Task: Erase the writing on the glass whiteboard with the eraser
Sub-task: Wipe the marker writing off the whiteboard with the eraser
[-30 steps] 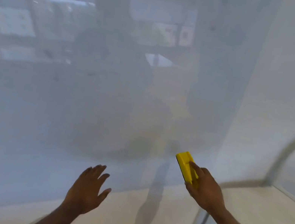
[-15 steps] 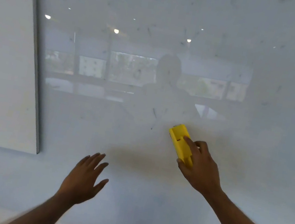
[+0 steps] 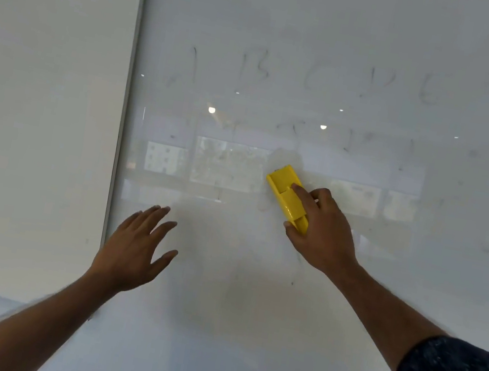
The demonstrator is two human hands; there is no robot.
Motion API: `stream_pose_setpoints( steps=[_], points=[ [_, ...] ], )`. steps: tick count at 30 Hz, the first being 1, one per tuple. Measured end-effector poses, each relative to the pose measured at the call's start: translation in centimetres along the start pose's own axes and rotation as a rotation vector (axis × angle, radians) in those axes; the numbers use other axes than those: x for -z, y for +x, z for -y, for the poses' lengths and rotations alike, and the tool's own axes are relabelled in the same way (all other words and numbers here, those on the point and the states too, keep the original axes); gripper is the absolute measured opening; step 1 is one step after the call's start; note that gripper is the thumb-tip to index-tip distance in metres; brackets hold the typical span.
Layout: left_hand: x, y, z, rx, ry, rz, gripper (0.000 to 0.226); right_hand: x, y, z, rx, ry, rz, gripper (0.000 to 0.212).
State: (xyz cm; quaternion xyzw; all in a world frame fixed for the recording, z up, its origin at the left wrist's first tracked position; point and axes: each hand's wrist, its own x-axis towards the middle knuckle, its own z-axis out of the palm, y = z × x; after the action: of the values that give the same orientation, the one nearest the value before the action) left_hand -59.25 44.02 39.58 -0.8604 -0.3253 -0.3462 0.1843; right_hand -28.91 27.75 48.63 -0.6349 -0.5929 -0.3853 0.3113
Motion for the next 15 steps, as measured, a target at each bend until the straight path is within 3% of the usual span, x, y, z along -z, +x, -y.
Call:
stream_pose_setpoints(
  steps=[7, 15],
  points=[
    [2.9, 5.5, 3.6, -0.009, -0.015, -0.121, 0.068, 1.4, 7.3, 1.7, 0.054, -0.124, -0.06, 0.072],
    [2.4, 8.7, 6.9, 0.017, -0.049, -0.132, 0.066, 2.7, 17.3, 3.4, -0.043, -0.228, -0.113, 0.069]
  ],
)
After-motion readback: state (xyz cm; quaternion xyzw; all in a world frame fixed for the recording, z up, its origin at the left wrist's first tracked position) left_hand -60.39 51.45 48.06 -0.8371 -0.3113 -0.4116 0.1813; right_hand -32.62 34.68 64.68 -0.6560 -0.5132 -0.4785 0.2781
